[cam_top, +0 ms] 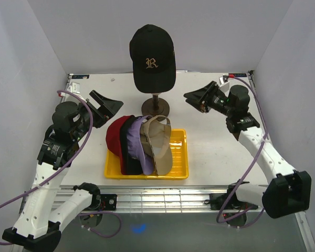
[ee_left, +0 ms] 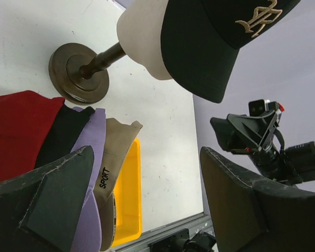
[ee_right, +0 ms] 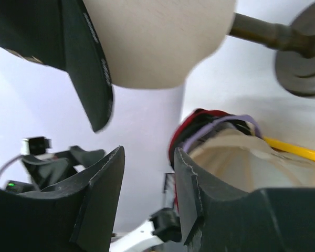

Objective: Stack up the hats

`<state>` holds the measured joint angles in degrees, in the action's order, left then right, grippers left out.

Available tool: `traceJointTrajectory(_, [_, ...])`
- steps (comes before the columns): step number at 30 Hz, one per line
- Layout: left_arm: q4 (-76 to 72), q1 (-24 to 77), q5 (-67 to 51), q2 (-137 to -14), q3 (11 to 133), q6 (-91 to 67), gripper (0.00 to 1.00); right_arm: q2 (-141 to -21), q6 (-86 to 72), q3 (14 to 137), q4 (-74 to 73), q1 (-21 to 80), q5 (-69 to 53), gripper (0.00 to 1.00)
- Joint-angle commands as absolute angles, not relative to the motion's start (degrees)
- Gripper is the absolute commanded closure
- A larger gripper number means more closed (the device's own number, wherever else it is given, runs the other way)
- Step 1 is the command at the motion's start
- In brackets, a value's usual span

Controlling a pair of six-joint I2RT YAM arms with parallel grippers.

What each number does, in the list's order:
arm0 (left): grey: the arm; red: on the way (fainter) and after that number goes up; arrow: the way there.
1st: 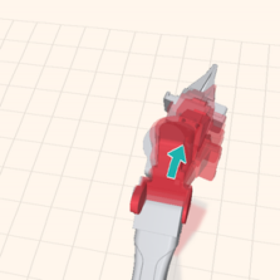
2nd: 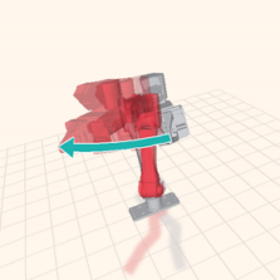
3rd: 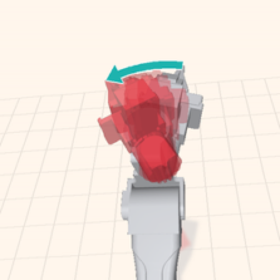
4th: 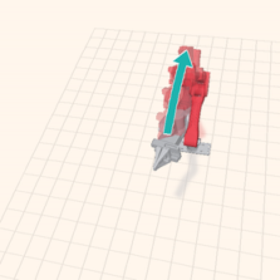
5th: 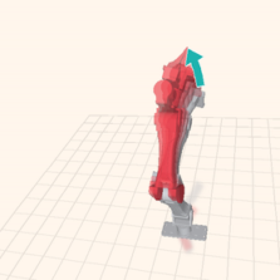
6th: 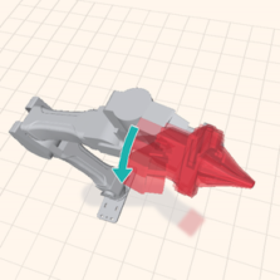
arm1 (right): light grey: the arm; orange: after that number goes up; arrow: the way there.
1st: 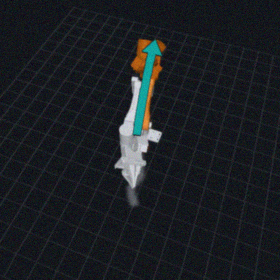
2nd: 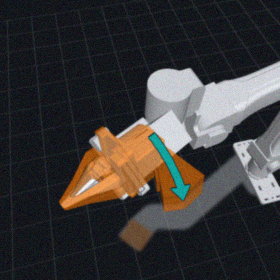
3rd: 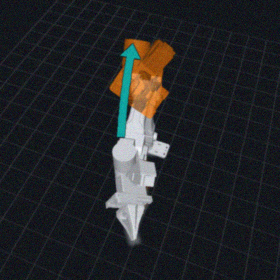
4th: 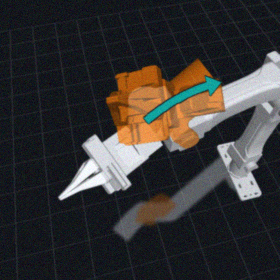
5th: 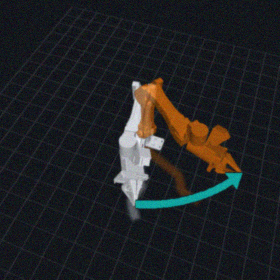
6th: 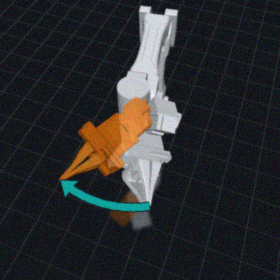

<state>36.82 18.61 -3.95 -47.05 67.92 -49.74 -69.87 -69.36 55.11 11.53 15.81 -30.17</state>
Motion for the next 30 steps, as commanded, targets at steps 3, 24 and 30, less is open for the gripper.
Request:
traceJointTrajectory(3, [35.51,18.72,-5.62,-47.11,68.73,-48.78,0.08,-62.32,-46.71,54.49,-12.19,23.17,-13.57,0.52])
traceJointTrajectory(24, [36.83,18.72,-6.42,-47.02,70.4,-48.43,0.08,-71.63,-47.64,64.25,-35.16,75.49,32.17,0.56])
traceJointTrajectory(30, [36.91,18.72,-6.5,-46.67,69.87,-48.6,0.08,-76.72,-47.37,68.81,-37.26,77.69,33.84,0.55])
